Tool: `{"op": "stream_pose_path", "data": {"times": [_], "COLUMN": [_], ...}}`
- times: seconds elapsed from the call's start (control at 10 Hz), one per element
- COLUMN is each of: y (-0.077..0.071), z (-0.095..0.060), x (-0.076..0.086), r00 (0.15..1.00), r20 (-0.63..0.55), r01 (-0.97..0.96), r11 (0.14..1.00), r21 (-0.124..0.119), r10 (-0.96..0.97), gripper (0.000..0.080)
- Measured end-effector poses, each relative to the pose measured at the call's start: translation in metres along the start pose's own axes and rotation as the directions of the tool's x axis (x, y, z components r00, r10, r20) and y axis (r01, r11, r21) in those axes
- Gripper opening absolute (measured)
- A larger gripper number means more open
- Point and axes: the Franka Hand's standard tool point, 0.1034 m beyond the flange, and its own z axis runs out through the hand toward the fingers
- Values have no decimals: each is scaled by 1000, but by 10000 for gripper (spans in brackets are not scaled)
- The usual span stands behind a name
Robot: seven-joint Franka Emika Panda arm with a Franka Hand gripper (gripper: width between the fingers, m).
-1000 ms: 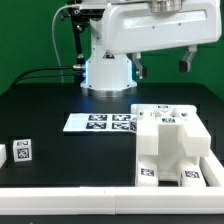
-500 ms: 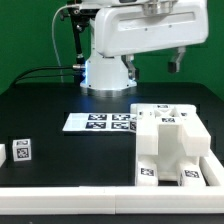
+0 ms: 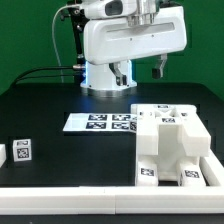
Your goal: Assemble chair
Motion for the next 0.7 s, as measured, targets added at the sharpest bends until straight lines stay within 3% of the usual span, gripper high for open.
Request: {"op": "stream_pose_path", "data": {"times": [0.2, 0.4, 0.5, 0.7], "y": [-12, -20, -23, -22], "z": [24, 52, 58, 57], "x": [-22, -41, -40, -41], "r00": [999, 999, 1000, 1000], "r20": [50, 30, 7, 17], "r01": [-13, -13, -6, -7], "r11": [1000, 1000, 998, 999], "r21": [21, -27, -55, -48], "r10": [12, 14, 7, 8], "gripper": [649, 649, 649, 649]}}
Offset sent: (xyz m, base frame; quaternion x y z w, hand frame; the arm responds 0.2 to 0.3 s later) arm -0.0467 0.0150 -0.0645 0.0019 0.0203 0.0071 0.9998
